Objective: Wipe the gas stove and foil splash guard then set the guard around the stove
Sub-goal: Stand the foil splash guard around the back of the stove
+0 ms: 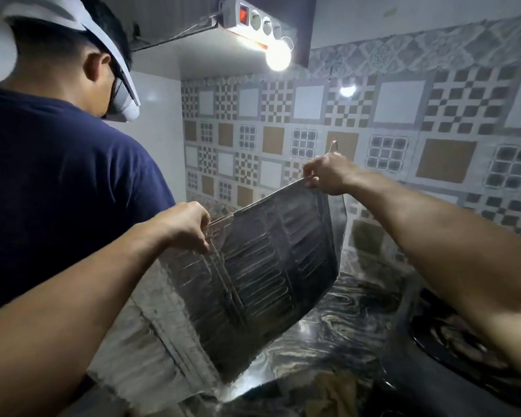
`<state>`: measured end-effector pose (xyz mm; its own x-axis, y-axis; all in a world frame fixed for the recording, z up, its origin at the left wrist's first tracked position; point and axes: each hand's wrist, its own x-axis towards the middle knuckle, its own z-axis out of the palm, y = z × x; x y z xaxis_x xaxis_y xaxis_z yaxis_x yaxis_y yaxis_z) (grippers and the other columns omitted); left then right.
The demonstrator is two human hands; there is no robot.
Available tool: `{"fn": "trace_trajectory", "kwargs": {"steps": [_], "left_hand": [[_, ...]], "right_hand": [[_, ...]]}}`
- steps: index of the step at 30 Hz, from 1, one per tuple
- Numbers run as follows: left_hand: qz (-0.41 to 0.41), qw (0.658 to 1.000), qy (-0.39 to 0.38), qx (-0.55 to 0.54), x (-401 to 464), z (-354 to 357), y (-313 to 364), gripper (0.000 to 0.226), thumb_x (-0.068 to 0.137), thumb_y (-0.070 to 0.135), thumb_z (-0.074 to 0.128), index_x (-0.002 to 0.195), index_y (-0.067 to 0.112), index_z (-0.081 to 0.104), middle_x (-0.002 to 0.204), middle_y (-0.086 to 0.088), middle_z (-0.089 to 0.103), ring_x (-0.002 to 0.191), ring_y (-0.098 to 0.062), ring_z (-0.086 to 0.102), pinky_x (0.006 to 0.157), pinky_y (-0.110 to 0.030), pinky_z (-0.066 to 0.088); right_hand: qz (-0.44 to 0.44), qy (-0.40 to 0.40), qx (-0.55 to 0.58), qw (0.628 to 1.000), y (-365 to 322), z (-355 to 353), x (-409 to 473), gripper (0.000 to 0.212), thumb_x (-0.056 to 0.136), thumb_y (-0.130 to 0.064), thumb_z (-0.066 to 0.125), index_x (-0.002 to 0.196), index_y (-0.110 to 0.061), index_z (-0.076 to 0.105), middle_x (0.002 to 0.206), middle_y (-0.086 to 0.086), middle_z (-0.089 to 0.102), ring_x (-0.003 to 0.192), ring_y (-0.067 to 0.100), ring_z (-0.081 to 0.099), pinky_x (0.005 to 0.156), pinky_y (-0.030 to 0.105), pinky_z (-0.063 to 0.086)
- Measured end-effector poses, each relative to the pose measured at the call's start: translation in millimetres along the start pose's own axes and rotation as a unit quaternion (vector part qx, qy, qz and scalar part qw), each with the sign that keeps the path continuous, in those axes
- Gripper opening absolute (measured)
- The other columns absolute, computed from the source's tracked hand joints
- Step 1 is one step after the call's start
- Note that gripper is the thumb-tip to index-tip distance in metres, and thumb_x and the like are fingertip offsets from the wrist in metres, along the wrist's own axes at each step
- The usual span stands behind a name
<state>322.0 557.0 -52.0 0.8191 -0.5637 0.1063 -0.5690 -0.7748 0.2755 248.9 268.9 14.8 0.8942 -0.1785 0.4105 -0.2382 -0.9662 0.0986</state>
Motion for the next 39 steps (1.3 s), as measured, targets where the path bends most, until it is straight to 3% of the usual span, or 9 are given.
{"fn": "trace_trajectory", "kwargs": {"steps": [6, 11, 14, 18, 22, 28, 33, 35, 39], "left_hand": [[-0.012, 0.999, 0.028, -0.044, 5, 10, 6, 0.019, 0.065, 0.012, 0.08, 0.064, 0.011, 0.062, 0.063, -0.004, 0.058, 0.063, -0.02, 0.053, 0.058, -0.028, 0.039], [-0.039, 0.995, 0.088, -0.04, 22, -13, 22, 0.023, 0.065, 0.025, 0.083, 0.062, 0.014, 0.063, 0.063, -0.003, 0.063, 0.066, -0.021, 0.059, 0.061, -0.029, 0.044], [-0.039, 0.991, 0.124, -0.041, 33, -24, 46, 0.02, 0.068, 0.025, 0.084, 0.075, 0.016, 0.068, 0.076, -0.006, 0.068, 0.076, -0.026, 0.063, 0.067, -0.029, 0.046], [-0.006, 0.987, 0.127, -0.102, 50, -23, 86, 0.022, 0.065, 0.014, 0.087, 0.073, 0.015, 0.067, 0.075, -0.011, 0.066, 0.074, -0.021, 0.06, 0.067, -0.026, 0.041], [0.01, 0.989, 0.1, -0.11, 68, -8, 111, 0.02, 0.064, -0.005, 0.078, 0.071, 0.011, 0.069, 0.071, -0.011, 0.067, 0.064, -0.018, 0.057, 0.062, -0.024, 0.044], [-0.045, 0.98, 0.181, -0.062, 87, -23, 121, 0.021, 0.062, 0.007, 0.076, 0.065, 0.022, 0.062, 0.08, -0.01, 0.066, 0.077, -0.028, 0.061, 0.072, -0.03, 0.049], [-0.049, 0.971, 0.214, -0.096, 92, -33, 147, 0.015, 0.063, 0.001, 0.077, 0.071, 0.011, 0.069, 0.076, -0.016, 0.065, 0.074, -0.03, 0.061, 0.068, -0.028, 0.044], [-0.036, 0.971, 0.208, -0.113, 92, -28, 163, 0.013, 0.065, 0.002, 0.078, 0.072, 0.008, 0.07, 0.077, -0.016, 0.067, 0.073, -0.027, 0.06, 0.068, -0.027, 0.043], [0.016, 0.976, 0.132, -0.171, 100, -10, 188, 0.015, 0.07, -0.003, 0.075, 0.066, 0.008, 0.065, 0.067, -0.009, 0.063, 0.067, -0.021, 0.057, 0.063, -0.026, 0.04]], "right_hand": [[-0.016, 0.032, -0.025, 0.999, 44, -42, -8, 0.007, 0.086, -0.035, 0.068, 0.093, -0.032, 0.068, 0.107, 0.0, 0.07, 0.095, 0.022, 0.062, 0.088, 0.037, 0.043], [-0.024, 0.12, -0.091, 0.988, 69, -71, -24, 0.009, 0.083, -0.021, 0.07, 0.09, -0.025, 0.07, 0.097, 0.003, 0.071, 0.095, 0.027, 0.062, 0.099, 0.042, 0.037], [-0.014, 0.138, -0.125, 0.982, 84, -85, -34, 0.016, 0.084, -0.019, 0.07, 0.099, -0.018, 0.072, 0.097, 0.009, 0.07, 0.09, 0.029, 0.061, 0.081, 0.034, 0.04], [0.019, 0.129, -0.097, 0.987, 110, -90, -45, 0.012, 0.086, -0.018, 0.068, 0.097, -0.014, 0.073, 0.082, 0.005, 0.065, 0.07, 0.023, 0.052, 0.067, 0.029, 0.037], [0.06, 0.119, -0.1, 0.986, 137, -93, -60, 0.01, 0.087, -0.024, 0.067, 0.092, -0.017, 0.072, 0.082, 0.002, 0.066, 0.071, 0.022, 0.051, 0.067, 0.029, 0.036], [-0.01, 0.136, -0.121, 0.983, 152, -108, -83, 0.016, 0.086, -0.027, 0.068, 0.097, -0.015, 0.071, 0.089, 0.007, 0.071, 0.083, 0.027, 0.063, 0.069, 0.03, 0.044], [0.003, 0.172, -0.181, 0.968, 160, -118, -88, 0.015, 0.09, -0.024, 0.063, 0.099, -0.013, 0.068, 0.078, 0.005, 0.062, 0.068, 0.022, 0.047, 0.065, 0.03, 0.033], [0.034, 0.163, -0.185, 0.969, 172, -119, -90, 0.012, 0.091, -0.021, 0.061, 0.097, -0.012, 0.066, 0.07, 0.001, 0.052, 0.069, 0.023, 0.045, 0.066, 0.031, 0.033], [0.106, 0.187, -0.198, 0.956, 217, -114, -101, 0.009, 0.09, -0.012, 0.057, 0.095, -0.01, 0.064, 0.074, 0.006, 0.052, 0.068, 0.026, 0.047, 0.065, 0.034, 0.041]]}}
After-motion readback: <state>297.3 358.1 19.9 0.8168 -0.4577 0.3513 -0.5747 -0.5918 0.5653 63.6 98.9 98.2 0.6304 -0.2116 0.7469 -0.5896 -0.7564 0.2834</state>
